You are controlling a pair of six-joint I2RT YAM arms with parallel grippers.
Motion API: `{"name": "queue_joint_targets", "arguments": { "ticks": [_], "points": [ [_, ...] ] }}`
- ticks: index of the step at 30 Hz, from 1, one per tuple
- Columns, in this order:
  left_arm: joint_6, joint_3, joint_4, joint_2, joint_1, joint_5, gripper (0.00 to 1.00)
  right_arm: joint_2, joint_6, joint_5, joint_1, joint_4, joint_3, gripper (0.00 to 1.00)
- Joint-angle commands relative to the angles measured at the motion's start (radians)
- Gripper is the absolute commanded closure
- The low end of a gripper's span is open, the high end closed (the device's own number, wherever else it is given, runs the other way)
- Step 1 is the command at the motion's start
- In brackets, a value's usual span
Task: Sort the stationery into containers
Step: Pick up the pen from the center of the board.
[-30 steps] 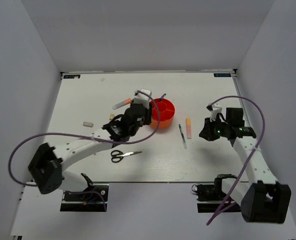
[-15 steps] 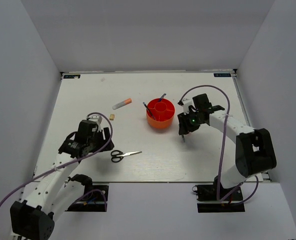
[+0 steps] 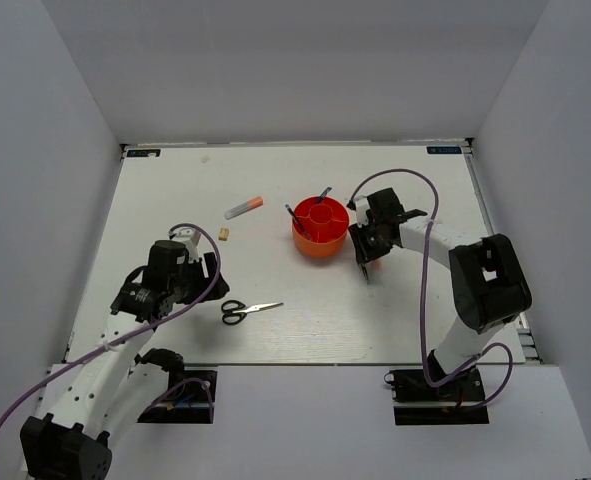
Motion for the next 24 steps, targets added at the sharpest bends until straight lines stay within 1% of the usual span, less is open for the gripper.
{"name": "queue_joint_targets", "arguments": {
  "ticks": [1,5,11,14,16,17,19,24],
  "points": [
    [0.007,-0.001,0.003,-0.019,0.006,0.009,0.22,0.015,0.016,0.043,0.012,0.057,-0.024,0.61],
    [0.01,0.0,-0.002,-0.024,0.006,-0.005,0.22,0.027,0.016,0.06,0.023,0.063,-0.052,0.63],
    [0.011,-0.001,-0.002,-0.033,0.006,-0.008,0.22,0.036,0.019,0.056,0.029,0.005,-0.055,0.66],
    [0.01,-0.001,-0.003,-0.036,0.006,-0.009,0.22,0.043,0.016,0.059,0.027,-0.017,-0.05,0.74],
    [0.011,-0.003,-0.005,-0.042,0.006,-0.009,0.22,0.044,0.023,0.062,0.026,-0.037,-0.053,0.82],
    [0.01,-0.001,-0.005,-0.044,0.004,-0.012,0.22,0.044,0.026,0.066,0.027,-0.041,-0.056,0.93],
    [0.011,-0.001,-0.006,-0.045,0.007,-0.017,0.22,0.04,0.03,0.071,0.026,-0.052,-0.065,1.0],
    [0.011,-0.003,-0.003,-0.042,0.007,-0.015,0.22,-0.003,0.031,0.051,0.02,-0.066,-0.079,1.0]
  ]
}}
